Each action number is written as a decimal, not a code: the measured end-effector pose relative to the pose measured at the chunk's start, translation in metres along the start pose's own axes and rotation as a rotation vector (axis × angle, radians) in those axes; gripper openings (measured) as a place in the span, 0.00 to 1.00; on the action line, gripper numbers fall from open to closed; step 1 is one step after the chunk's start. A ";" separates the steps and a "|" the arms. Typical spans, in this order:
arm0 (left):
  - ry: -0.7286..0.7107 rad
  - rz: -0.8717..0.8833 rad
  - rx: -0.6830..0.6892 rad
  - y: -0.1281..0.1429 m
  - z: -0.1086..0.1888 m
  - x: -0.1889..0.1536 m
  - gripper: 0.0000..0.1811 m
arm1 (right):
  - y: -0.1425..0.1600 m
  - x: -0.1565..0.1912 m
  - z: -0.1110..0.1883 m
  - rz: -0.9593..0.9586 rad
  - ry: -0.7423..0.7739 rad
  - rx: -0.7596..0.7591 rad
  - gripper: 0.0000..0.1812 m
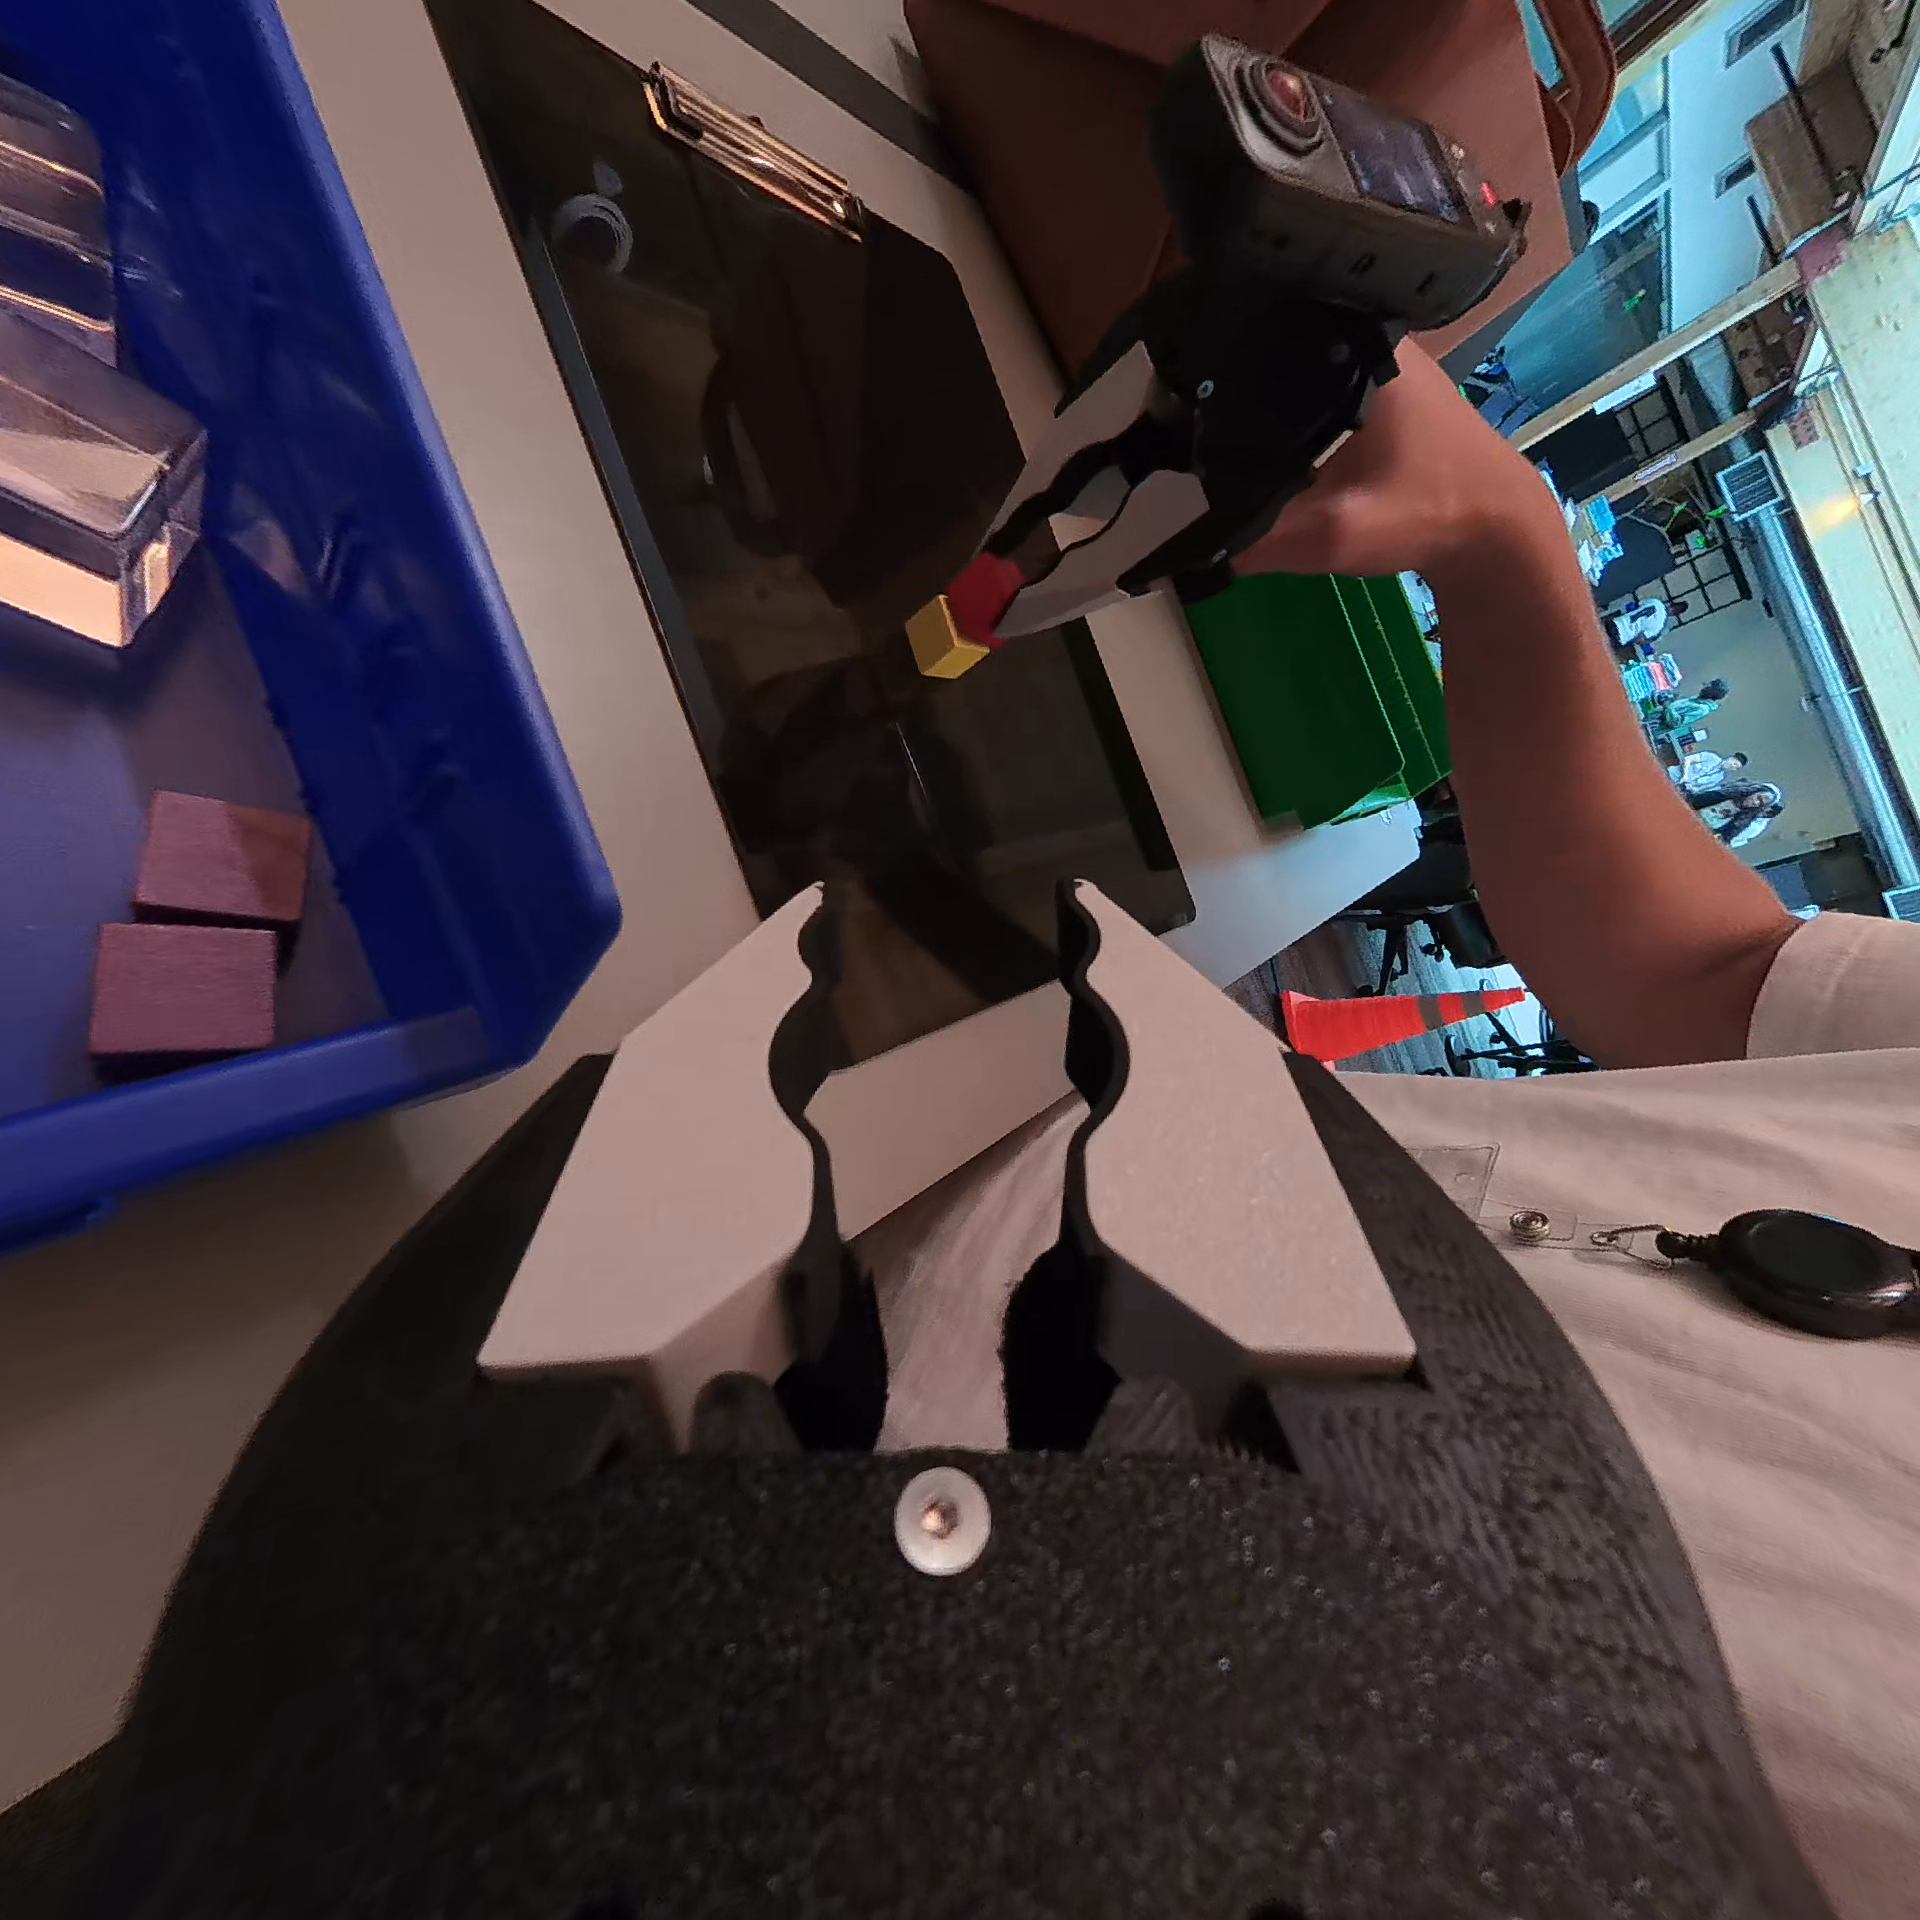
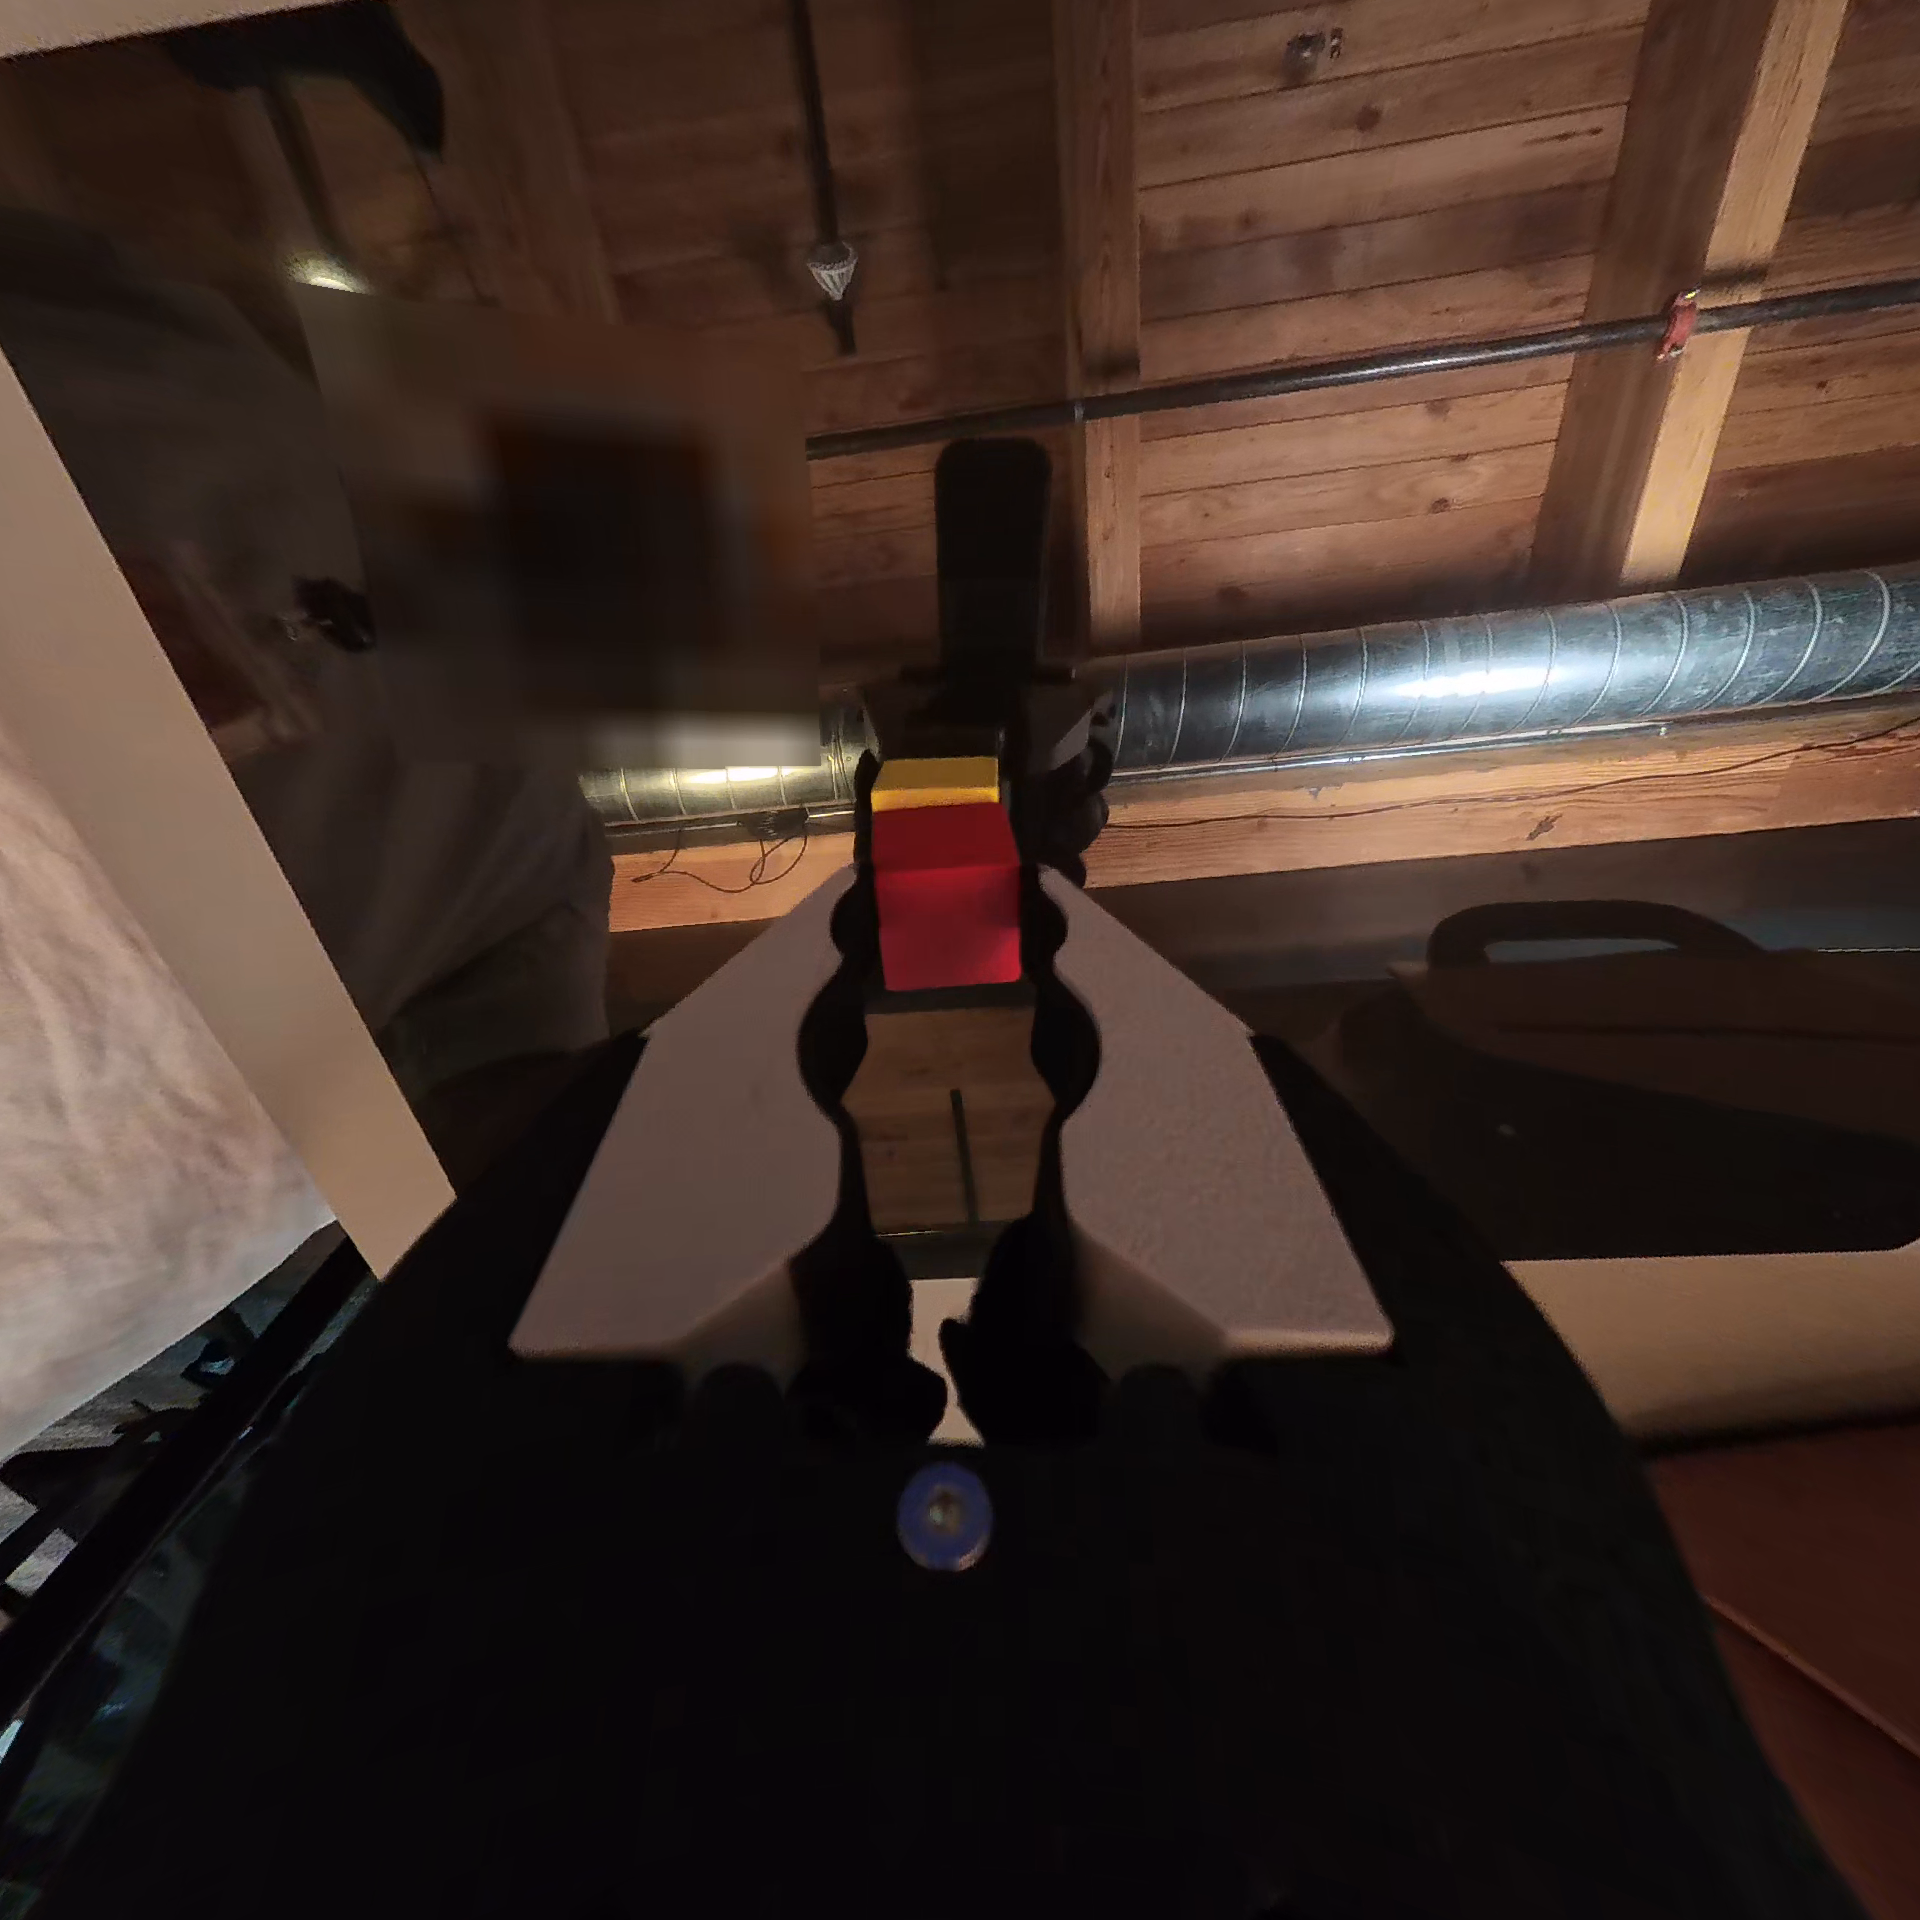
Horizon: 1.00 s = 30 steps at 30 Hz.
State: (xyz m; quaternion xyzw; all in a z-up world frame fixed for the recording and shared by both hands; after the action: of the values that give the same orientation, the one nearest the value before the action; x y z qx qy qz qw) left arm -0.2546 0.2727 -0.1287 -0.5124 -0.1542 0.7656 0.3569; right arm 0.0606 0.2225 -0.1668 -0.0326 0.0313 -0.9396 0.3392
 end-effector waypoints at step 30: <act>-0.160 -0.127 0.099 0.005 0.015 0.020 0.23 | 0.003 0.013 0.012 0.013 0.117 -0.011 0.26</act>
State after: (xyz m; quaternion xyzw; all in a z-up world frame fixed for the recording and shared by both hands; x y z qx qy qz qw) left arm -0.2743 0.2855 -0.1386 -0.4208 -0.1765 0.7864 0.4163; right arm 0.0534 0.2110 -0.1547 0.0209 0.0565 -0.9375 0.3428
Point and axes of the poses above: each gripper's, where its closed fingertips meet, z back along the fingers, y out of its underside, x = y × z across the jaws, the point moved 10 cm from there along z, back along the fingers
